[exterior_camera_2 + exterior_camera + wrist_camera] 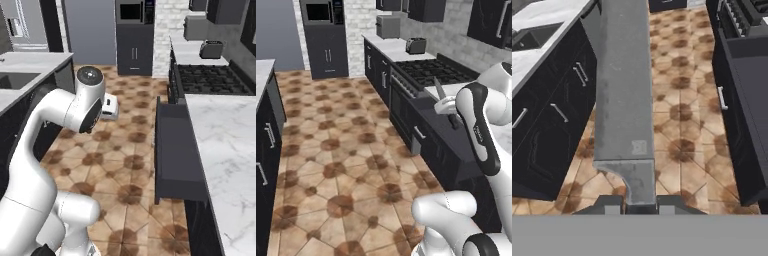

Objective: Pick up the metallic utensils from the counter and place them in the open drawer. Make sure not to pick up any wooden utensils.

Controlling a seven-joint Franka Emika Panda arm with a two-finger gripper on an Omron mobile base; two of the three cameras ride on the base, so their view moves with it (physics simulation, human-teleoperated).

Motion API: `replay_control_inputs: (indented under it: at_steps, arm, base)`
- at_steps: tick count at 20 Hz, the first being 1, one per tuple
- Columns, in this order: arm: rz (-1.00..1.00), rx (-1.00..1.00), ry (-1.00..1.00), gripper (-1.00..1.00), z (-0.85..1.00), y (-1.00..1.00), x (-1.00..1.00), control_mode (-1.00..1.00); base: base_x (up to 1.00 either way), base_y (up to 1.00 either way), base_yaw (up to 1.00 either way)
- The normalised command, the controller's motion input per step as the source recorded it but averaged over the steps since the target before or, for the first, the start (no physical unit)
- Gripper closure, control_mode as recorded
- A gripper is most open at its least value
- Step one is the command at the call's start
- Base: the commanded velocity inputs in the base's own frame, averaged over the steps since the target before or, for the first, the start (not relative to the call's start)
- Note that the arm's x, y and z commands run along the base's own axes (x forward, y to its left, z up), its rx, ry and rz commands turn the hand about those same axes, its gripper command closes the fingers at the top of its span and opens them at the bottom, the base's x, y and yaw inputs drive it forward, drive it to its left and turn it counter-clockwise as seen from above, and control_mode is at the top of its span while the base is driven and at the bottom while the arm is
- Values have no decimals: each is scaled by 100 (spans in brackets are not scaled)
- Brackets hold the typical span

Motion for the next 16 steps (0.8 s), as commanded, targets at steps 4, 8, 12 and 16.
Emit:
replay_control_inputs:
  at_steps: [4,8,12,16]
  arm:
    - [0,0,0,100,0,0,0,100]
    - [0,0,0,100,0,0,0,100]
    - [0,0,0,100,0,0,0,100]
    - [0,0,0,100,0,0,0,100]
  base:
    - [76,-23,0]
    - [79,-18,-1]
    - [38,-63,0]
    - [-41,-88,0]
